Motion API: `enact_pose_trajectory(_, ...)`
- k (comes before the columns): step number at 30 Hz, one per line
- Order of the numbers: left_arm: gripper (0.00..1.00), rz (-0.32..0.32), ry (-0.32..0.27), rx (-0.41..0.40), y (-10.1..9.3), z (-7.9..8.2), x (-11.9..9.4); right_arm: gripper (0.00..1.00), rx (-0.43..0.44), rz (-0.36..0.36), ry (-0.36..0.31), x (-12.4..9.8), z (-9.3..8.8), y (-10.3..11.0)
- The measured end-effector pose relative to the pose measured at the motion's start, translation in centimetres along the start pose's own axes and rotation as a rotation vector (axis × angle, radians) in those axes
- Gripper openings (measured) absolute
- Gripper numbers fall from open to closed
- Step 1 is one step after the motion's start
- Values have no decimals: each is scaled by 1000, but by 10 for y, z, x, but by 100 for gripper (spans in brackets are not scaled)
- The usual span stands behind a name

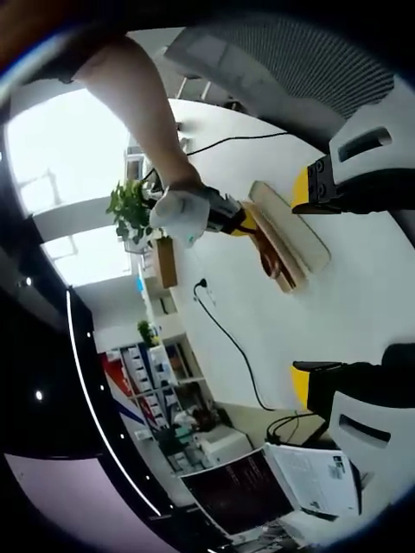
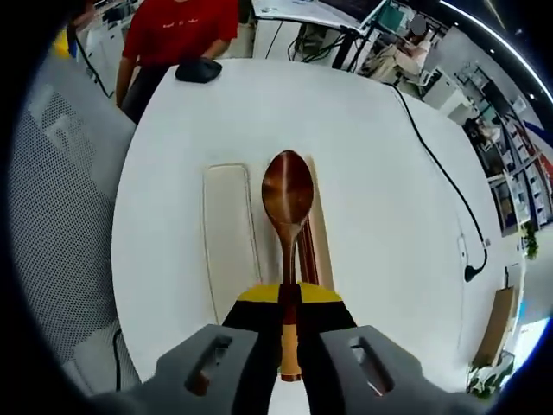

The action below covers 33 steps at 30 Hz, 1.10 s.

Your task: Arrange the utensils inside the cutlery case until each visible utensil rests in its matching compartment.

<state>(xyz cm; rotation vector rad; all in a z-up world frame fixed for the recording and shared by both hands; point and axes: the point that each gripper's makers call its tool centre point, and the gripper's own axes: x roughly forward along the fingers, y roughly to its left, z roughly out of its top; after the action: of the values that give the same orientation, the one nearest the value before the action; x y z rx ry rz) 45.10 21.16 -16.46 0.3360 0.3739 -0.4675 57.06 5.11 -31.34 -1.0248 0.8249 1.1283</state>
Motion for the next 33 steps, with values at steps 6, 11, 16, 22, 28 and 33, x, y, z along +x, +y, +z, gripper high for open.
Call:
enact_pose_trajectory(6,71,-6,6,4,-2,0,1,1,-36,1,34,8,0,-3)
enact_pose_trajectory(11,71,6,6,4,0,0,0,1,-30,4,43,14,0,-7)
enact_pose_trajectory(16,71,-2,20,10,-1,-2,1,1,-37,9,50,21,0,-13)
enact_pose_trajectory(22,71,-17,45,30,-5,-6,4,1,-31,14,37,30,1,-19)
enact_pose_trajectory(28,72,-14,28,40,-6,-2,2,2,-11,24,19,39,2,-21)
enact_pose_trajectory(33,71,12,16,24,0,-1,-1,2,11,-4,-6,37,3,-22)
